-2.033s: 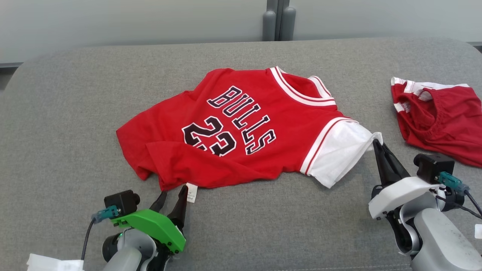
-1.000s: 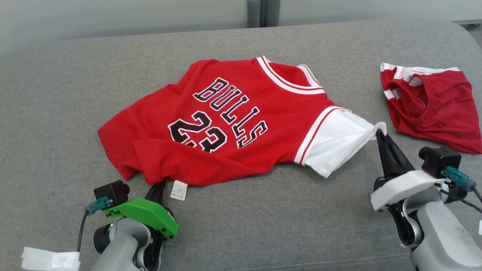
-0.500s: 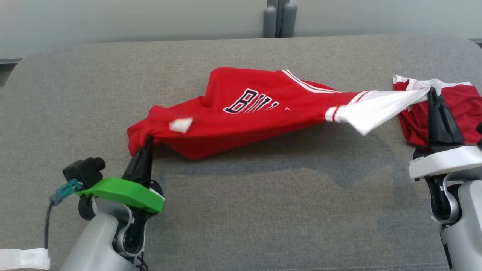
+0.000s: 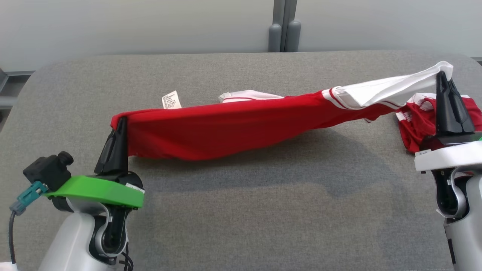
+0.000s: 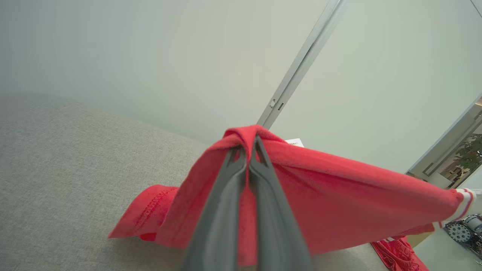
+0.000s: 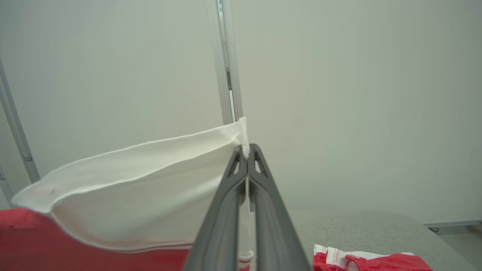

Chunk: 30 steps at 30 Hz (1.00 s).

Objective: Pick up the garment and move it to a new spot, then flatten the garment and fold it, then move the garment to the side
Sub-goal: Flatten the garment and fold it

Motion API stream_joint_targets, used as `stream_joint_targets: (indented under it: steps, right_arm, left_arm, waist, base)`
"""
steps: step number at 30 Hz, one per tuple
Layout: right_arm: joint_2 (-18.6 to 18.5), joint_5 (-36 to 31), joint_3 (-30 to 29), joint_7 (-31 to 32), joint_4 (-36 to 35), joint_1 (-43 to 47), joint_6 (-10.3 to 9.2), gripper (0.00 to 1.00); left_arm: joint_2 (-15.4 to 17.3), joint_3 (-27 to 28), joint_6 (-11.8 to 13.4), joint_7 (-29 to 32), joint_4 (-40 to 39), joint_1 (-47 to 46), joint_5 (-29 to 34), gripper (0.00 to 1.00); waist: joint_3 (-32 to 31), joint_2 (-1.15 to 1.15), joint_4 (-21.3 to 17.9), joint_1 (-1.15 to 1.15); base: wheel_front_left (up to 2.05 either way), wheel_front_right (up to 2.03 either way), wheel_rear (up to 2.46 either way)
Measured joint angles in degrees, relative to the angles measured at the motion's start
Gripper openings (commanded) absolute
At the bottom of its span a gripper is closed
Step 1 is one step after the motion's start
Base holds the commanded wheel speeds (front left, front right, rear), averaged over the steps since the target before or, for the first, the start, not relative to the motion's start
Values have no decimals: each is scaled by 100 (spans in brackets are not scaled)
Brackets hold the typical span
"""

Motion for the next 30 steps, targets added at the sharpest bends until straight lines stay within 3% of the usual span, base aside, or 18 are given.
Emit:
stream_joint_targets:
  steps: [11, 13, 19, 21, 26, 30]
  right_arm:
    - [119, -94, -121, -1, -687, -566, 111, 0]
    - [114, -137, 245, -9, -286, -864, 179, 0]
    - [-73, -760, 1291, 379, 1181, -1816, 252, 0]
    - [-12, -770, 1032, 288, 1136, -2615, 237, 0]
    - [12, -626, 422, 15, 514, -4165, 98, 0]
    - [-133, -613, 601, -51, 682, -3873, 177, 0]
  left_arm:
    - [177, 19, 65, 53, -1143, -151, 129, 0]
    - [171, -29, 91, 402, -1046, -531, 46, 0]
    - [197, 38, 586, 1117, 170, -1442, -43, 0]
    - [136, 421, 735, 1022, 219, -1870, -116, 0]
    - [-182, 929, 732, 572, -313, -3124, -365, 0]
    - [-334, 713, 613, 505, -446, -3037, -378, 0]
  waist:
    - [-36, 0, -79, 0]
    - [-40, 0, -84, 0]
    - [-25, 0, -97, 0]
    - [-25, 0, -105, 0]
    - [11, 0, -100, 0]
    - [43, 0, -77, 0]
  base:
    - [0, 0, 0]
    - [0, 0, 0]
    - [0, 0, 0]
    - [0, 0, 0]
    - [0, 0, 0]
    - [0, 0, 0]
